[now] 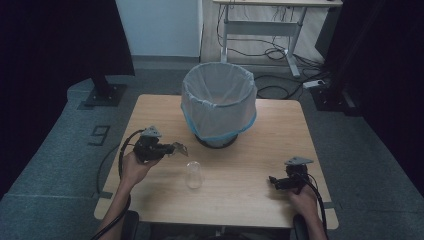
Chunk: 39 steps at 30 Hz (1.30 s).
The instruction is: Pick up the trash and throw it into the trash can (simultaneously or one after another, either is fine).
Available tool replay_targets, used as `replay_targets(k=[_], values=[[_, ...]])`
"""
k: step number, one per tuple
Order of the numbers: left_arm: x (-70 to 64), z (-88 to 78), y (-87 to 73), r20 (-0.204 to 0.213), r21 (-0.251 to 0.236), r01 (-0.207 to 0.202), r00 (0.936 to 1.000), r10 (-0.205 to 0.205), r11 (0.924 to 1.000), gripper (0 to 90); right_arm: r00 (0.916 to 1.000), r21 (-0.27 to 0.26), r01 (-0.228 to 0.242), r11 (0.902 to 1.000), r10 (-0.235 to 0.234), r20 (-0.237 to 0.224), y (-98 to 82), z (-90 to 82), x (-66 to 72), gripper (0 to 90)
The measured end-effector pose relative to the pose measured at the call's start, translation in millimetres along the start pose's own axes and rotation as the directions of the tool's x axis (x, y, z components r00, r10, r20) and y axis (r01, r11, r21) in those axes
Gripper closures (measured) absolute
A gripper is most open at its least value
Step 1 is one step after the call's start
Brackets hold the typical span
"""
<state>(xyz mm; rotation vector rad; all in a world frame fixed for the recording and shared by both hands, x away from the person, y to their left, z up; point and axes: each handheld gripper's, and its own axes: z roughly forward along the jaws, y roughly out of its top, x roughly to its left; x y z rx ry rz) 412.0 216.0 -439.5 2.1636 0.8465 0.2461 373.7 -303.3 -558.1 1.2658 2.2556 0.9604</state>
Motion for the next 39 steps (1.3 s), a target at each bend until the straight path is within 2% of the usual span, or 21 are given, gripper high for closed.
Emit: replay_targets(k=[17,29,33,39], values=[[2.9,-18.1,34.2,0.025,-0.012,0.002,0.9997,-0.002,0.9999,82.0,1.0,0.0,0.001,1.0,-0.001,0.0,0.0,0.0,-0.1,0.0],[4.2,-29.3,61.5,0.045,0.001,-0.022,0.9987,0.022,0.9997,82.0,1.0,0.0,0.003,1.0,-0.003,0.001,0.0,0.0,-0.2,0.0],[2.9,-34.1,72.1,0.04,0.002,-0.034,0.9986,0.034,0.9994,82.0,1.0,0.001,0.002,1.0,-0.002,0.001,0.1,-0.1,-0.2,0.0],[3.0,-41.3,88.3,0.05,-0.012,-0.029,0.9983,0.029,0.9995,81.9,1.0,0.0,0.001,1.0,-0.001,0.0,0.1,0.0,-0.1,0.0]])
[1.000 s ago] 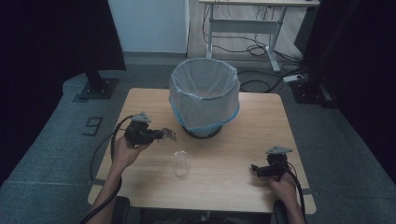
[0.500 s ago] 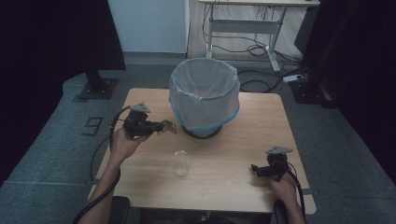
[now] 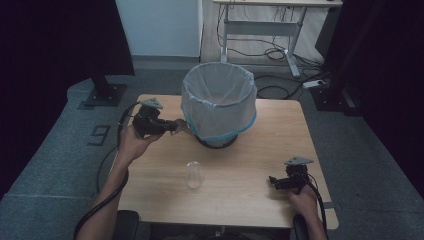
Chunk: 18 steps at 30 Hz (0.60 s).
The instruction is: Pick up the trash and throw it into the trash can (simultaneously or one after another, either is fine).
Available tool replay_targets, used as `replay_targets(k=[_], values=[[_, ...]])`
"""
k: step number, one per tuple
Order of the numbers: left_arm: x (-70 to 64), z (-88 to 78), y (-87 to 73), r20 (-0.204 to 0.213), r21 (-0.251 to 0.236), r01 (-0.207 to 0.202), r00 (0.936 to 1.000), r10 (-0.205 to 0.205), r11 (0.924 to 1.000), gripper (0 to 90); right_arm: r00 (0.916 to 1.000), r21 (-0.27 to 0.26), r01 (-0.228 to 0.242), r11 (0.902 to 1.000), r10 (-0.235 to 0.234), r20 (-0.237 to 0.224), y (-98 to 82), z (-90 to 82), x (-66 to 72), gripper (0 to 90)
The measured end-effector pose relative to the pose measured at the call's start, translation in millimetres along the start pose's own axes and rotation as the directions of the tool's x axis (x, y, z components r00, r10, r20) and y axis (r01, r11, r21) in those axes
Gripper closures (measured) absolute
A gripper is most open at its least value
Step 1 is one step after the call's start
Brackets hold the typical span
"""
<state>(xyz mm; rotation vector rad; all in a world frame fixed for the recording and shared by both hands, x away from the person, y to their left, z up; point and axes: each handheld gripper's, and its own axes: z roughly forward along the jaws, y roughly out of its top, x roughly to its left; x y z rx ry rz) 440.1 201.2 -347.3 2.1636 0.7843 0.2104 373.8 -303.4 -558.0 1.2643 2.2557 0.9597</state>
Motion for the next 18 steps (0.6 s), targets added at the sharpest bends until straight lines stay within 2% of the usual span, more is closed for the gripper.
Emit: replay_targets(k=[18], values=[[1.3,-16.2,48.6,0.009,-0.013,-0.012,0.9999,0.013,0.9998,82.0,1.0,0.001,0.001,1.0,-0.001,0.001,0.0,-0.1,-0.1,0.0]])
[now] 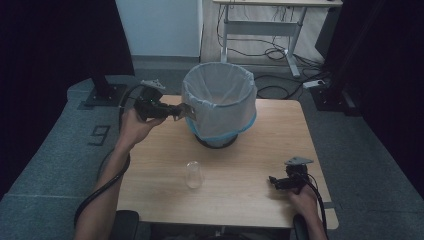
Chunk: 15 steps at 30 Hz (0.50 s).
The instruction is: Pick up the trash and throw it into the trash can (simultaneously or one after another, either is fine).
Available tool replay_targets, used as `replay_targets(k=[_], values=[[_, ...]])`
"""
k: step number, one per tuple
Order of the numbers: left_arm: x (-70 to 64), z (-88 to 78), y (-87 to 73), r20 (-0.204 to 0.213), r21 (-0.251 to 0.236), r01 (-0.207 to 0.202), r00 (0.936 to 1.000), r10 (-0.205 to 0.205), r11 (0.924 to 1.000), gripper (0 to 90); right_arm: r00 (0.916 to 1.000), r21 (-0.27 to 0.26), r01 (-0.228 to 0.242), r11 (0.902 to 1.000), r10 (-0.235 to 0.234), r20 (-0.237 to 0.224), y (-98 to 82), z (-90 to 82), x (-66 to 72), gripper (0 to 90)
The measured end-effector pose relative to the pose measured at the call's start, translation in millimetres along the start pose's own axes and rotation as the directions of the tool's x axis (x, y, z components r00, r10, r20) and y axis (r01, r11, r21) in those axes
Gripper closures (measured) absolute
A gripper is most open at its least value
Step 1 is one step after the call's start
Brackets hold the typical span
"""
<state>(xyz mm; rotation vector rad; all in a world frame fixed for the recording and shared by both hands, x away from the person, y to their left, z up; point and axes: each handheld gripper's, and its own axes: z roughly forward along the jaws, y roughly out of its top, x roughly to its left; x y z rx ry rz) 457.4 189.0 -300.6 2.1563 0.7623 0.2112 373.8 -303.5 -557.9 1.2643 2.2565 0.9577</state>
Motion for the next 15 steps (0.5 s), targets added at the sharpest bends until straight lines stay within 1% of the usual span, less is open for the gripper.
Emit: replay_targets(k=[2,3,10,15], values=[[0.0,-3.1,7.7,0.005,-0.004,0.0,1.0,0.0,1.0,82.0,1.0,0.0,0.0,1.0,0.0,0.0,0.0,0.0,0.0,0.0],[0.0,-3.1,7.7,0.005,-0.004,0.0,1.0,0.0,1.0,82.0,1.0,0.0,0.0,1.0,0.0,0.0,0.0,0.0,0.0,0.0],[-0.6,-11.5,28.0,0.005,-0.013,-0.001,1.0,0.001,0.9999,82.0,1.0,0.0,-0.001,1.0,0.001,-0.001,0.0,0.0,0.1,0.0],[-2.1,-14.8,40.8,-0.009,-0.009,-0.009,0.9999,0.009,0.9999,82.0,1.0,0.0,0.001,1.0,-0.001,0.0,0.0,0.0,-0.1,0.0]])
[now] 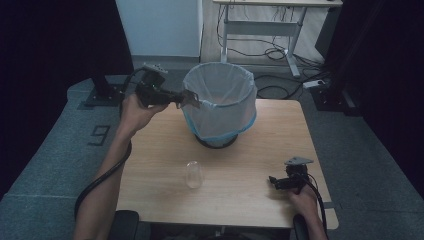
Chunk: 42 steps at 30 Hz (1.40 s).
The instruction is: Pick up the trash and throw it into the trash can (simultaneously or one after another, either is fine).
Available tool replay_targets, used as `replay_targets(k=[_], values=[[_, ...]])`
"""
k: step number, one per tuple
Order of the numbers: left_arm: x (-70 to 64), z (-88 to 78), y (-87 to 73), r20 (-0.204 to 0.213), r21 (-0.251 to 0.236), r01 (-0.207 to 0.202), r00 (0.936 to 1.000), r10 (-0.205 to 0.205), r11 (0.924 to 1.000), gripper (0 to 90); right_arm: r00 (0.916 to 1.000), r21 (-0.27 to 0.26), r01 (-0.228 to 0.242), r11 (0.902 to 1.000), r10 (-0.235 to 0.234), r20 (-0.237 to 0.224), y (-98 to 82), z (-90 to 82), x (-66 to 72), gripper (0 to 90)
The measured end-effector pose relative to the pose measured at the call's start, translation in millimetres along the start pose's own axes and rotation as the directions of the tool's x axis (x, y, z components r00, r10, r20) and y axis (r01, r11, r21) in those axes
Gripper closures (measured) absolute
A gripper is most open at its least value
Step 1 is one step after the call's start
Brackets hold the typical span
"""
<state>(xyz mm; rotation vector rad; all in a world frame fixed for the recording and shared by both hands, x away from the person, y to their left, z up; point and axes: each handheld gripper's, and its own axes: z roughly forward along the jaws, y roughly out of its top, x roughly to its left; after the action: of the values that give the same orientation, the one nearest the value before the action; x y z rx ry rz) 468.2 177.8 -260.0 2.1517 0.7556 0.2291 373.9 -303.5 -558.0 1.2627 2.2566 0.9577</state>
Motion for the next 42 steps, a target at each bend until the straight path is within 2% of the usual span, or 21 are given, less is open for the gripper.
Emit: replay_targets(k=[9,17,33,42], values=[[-0.3,-1.8,21.2,-0.023,-0.005,-0.008,0.9997,0.008,1.0,82.0,1.0,0.001,0.0,1.0,0.0,0.0,0.0,0.0,0.0,0.0],[-2.6,6.3,41.5,-0.038,-0.008,-0.02,0.9991,0.02,0.9998,81.9,1.0,0.002,-0.001,1.0,0.001,0.0,0.0,-0.1,0.1,0.0],[0.1,39.5,72.9,-0.061,-0.005,-0.021,0.9979,0.021,0.9998,81.9,1.0,0.001,-0.002,1.0,0.002,-0.001,0.0,-0.1,0.2,0.0],[8.3,64.7,75.2,-0.069,-0.002,0.0,0.9976,0.0,1.0,81.8,1.0,0.0,0.001,1.0,-0.001,-0.003,0.6,0.5,1.1,0.0]])
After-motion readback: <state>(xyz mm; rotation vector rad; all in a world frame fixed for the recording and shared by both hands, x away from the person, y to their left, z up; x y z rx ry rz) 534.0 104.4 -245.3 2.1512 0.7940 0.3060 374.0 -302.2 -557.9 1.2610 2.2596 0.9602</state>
